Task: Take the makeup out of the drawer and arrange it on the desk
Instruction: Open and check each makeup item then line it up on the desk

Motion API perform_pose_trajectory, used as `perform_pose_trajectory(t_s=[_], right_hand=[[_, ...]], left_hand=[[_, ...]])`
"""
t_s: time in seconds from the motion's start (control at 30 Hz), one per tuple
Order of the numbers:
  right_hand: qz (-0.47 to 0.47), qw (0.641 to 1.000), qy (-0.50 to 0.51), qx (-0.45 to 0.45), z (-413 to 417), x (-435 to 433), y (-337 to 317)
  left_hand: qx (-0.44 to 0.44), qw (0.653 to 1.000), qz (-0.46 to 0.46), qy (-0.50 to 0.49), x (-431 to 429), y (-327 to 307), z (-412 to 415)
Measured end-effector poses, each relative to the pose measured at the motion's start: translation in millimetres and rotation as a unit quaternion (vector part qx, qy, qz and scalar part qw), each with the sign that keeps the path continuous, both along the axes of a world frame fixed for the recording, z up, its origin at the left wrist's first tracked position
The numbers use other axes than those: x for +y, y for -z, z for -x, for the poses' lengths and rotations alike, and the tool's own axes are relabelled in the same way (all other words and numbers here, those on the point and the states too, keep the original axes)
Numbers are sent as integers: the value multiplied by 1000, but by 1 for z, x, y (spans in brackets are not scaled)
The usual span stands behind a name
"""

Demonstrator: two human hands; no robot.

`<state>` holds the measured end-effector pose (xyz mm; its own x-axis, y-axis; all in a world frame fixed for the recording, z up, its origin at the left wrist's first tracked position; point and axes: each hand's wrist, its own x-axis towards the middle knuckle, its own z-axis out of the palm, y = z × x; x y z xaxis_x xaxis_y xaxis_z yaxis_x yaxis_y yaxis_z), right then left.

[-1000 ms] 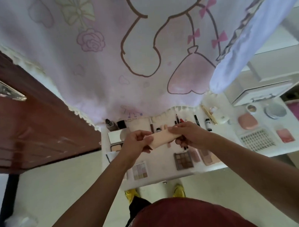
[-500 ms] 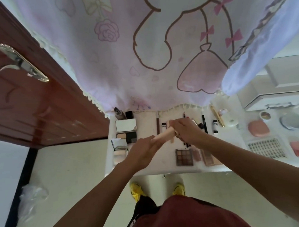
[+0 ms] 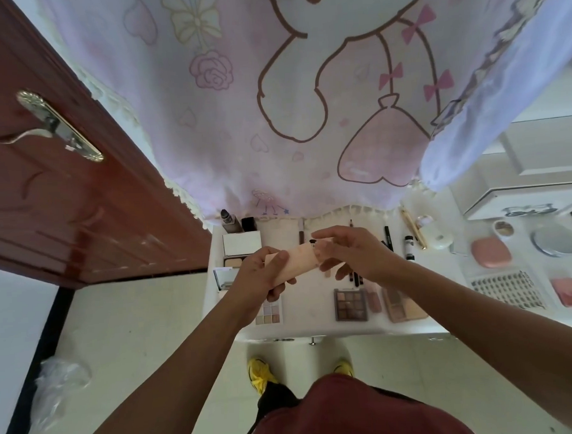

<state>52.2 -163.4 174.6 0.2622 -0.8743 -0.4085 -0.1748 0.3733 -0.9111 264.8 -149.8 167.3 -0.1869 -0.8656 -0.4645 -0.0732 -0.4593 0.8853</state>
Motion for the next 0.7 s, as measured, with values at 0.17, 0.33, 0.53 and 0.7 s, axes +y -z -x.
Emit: perform_pose_trajectory(t_s=[0.17,0.33,0.53,0.7], right_hand=[[-84,996,-5,31,7,3,-6],[-65,998,3,-22,10,5,-3],[-106,994,-28,-27,10,8,-3],[-81,995,-37,-47,10,6,-1]], left_hand=[[-9,1000,8,24,7,2,4],[-7,1000,11,22,12,5,4],[2,1000,10,11,17,7,0],[3,1000,2,-1,21,10,-3]])
